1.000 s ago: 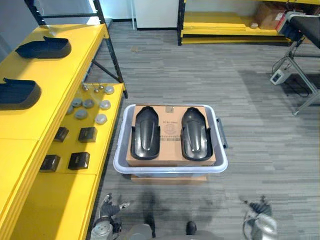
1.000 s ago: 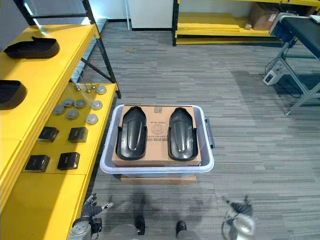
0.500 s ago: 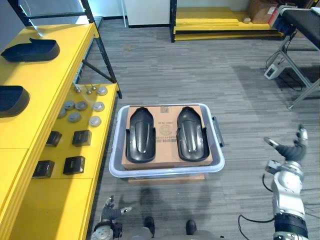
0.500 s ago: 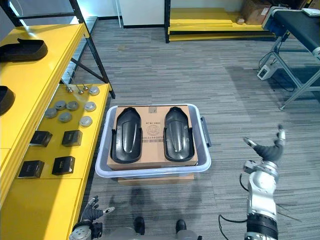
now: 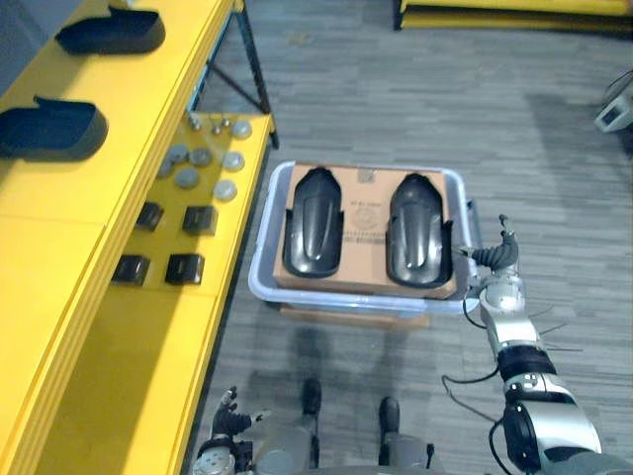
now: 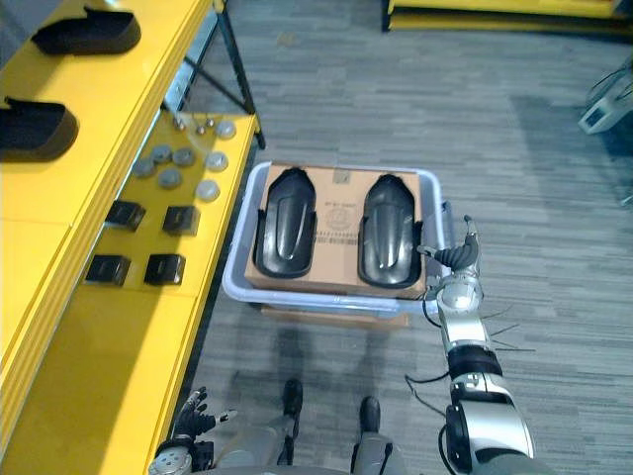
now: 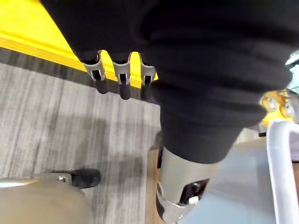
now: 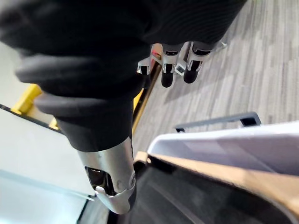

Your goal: Walk over and take plastic housings, then place them on the shelf

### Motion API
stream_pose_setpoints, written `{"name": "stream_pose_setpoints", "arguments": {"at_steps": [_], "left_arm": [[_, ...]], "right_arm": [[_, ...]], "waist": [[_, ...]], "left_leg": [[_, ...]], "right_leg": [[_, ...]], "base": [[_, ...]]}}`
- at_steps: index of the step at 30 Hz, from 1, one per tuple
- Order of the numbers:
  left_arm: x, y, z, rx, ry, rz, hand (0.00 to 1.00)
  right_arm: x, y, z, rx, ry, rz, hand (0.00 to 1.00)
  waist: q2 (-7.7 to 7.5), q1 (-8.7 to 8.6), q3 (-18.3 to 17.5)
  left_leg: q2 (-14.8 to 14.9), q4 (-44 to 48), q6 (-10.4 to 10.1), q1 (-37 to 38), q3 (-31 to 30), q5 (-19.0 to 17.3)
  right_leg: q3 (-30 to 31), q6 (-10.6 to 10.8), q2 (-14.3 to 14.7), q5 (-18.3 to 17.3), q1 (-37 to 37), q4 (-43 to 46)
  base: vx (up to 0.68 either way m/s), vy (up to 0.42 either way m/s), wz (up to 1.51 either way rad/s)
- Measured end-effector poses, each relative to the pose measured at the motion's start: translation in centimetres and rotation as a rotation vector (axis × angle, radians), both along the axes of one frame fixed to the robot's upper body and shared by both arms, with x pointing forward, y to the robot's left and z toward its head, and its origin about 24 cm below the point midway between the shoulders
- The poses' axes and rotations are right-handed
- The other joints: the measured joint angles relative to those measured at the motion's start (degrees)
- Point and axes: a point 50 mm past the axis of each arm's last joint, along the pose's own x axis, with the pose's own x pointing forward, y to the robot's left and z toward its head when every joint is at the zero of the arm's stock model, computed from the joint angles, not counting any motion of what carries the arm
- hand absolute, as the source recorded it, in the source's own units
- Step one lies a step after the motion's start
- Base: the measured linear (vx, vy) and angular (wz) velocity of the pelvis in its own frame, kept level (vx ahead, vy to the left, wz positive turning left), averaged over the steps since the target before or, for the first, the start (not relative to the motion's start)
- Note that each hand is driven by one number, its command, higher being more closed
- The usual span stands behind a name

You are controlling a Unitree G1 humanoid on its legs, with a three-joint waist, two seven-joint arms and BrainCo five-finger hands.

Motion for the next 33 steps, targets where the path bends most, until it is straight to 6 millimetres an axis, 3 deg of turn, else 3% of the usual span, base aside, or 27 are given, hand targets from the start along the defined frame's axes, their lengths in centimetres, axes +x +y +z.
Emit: {"name": "stream_pose_setpoints", "arguments": {"at_steps": [5, 6, 13, 23, 28, 30, 33], "left_arm": [[1.7, -0.8, 0.6, -0.012, -0.051, -0.002, 0.0], [1.8, -1.0, 0.6, -0.022, -0.059, 0.006, 0.0], [3.1, -1.4, 1.1, -0.029, -0.097, 0.016, 0.0], [3.2, -1.8, 1.1, -0.036, -0.099, -0.001, 0.0], [3.4, -1.8, 1.4, -0.038, -0.115, -0.004, 0.0], [3.9, -1.9, 2.3, -0.036, -0.165, -0.013, 0.0], [4.8, -2.1, 4.3, -0.036, -0.266, -0.024, 0.0]], "right_arm": [[0.9, 0.0, 0.4, 0.022, 0.025, -0.036, 0.0], [1.0, -0.1, 0.5, 0.037, 0.025, -0.055, 1.0], [1.5, -1.2, 2.0, 0.128, -0.033, -0.172, 1.0], [0.8, -2.2, 2.5, 0.139, -0.095, -0.201, 1.0], [-1.2, -2.8, 1.9, 0.067, -0.136, -0.196, 1.0], [-2.5, -2.0, 2.7, 0.015, -0.22, -0.176, 1.0], [-4.2, -1.7, 3.3, -0.021, -0.294, -0.194, 1.0]], "waist": [[0.46, 0.76, 2.76], [0.53, 0.78, 3.59], [0.64, 0.79, 6.25], [0.58, 0.53, 6.4], [0.43, 0.3, 6.32], [0.3, -1.04, 6.2], [-0.03, -1.52, 5.26]], "left_leg": [[-0.73, -0.27, 0.28, -1.94, -1.44, 1.11], [-0.75, -0.29, 0.26, -2.11, -1.77, 1.2], [-0.77, -1.34, 0.23, -2.36, -2.17, 1.92], [-0.23, -1.41, 0.16, -1.18, -1.23, 1.87], [-0.02, -1.47, 0.11, 0.54, -0.97, 1.81], [0.18, -1.49, 0.12, 0.94, -0.69, 1.79], [0.31, -1.58, -0.28, 1.64, -0.22, 1.43]], "right_leg": [[-1.37, 0.0, -0.26, 0.04, -1.37, -0.01], [-1.71, -0.01, -0.25, 0.04, -1.41, 0.0], [-2.07, -0.04, -0.22, 0.03, -1.99, 0.12], [-1.1, -0.23, 0.22, -0.02, -1.37, 0.14], [-0.9, -0.22, 0.21, -0.02, 0.23, 0.21], [-0.46, -0.15, 0.17, 0.0, 0.34, 0.42], [0.01, -0.04, 0.15, 0.06, 0.99, 0.11]], "base": [[0.01, 0.01, 0.13], [0.04, -0.014, 0.17], [0.01, -0.008, 0.03], [0.02, -0.02, -0.05], [0.0, -0.001, -0.01], [-0.04, -0.011, -0.09], [-0.02, -0.012, -0.09]]}}
